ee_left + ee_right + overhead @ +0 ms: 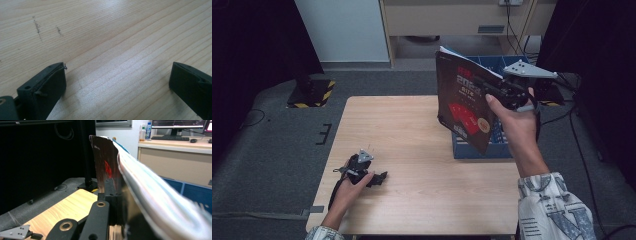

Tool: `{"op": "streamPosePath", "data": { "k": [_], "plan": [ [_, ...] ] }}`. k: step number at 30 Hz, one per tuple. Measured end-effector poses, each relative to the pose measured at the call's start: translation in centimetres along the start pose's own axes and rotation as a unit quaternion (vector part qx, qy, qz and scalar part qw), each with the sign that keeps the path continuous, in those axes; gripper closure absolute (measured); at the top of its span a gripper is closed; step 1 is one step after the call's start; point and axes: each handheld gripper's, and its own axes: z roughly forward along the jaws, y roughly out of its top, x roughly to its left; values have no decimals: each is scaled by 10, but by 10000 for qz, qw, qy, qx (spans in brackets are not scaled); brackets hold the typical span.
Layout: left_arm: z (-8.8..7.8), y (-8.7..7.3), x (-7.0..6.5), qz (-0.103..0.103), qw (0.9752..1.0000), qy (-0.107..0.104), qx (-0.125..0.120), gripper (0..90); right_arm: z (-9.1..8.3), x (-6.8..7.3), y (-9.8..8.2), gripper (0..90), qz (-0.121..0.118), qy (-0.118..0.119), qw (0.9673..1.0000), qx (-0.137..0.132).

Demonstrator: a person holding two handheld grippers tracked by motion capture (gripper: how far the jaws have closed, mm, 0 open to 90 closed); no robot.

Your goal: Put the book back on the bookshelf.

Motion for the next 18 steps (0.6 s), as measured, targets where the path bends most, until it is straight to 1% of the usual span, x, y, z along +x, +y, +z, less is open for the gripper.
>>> {"op": "streamPosePath", "data": {
  "k": [1, 3, 5, 12, 15, 17, 18],
  "plan": [
    [1, -1, 0, -4, 10000, 2, -45, 0, -3, -4, -2, 871, 16, -48, 10000, 16],
    [1, -1, 0, -2, 10000, 3, -63, 0, -4, -6, -3, 871, 20, -61, 10000, 24],
    [0, -1, 0, -3, 10000, 4, -70, 0, -9, -12, -5, 871, 53, -130, 9999, 21],
    [1, -1, 0, -3, 10000, 5, -71, 0, -19, -20, -6, 871, 91, -237, 9997, 18],
    [0, -1, 0, -3, 10000, 5, -69, 0, -23, -27, -7, 871, 91, -323, 9994, 60],
    [1, -1, 0, -4, 10000, 5, -71, 0, -24, -28, -7, 871, 91, -337, 9994, 79],
    [1, -1, 0, -6, 10000, 4, -71, 0, -26, -31, -8, 871, 94, -385, 9992, 101]
  ]
}}
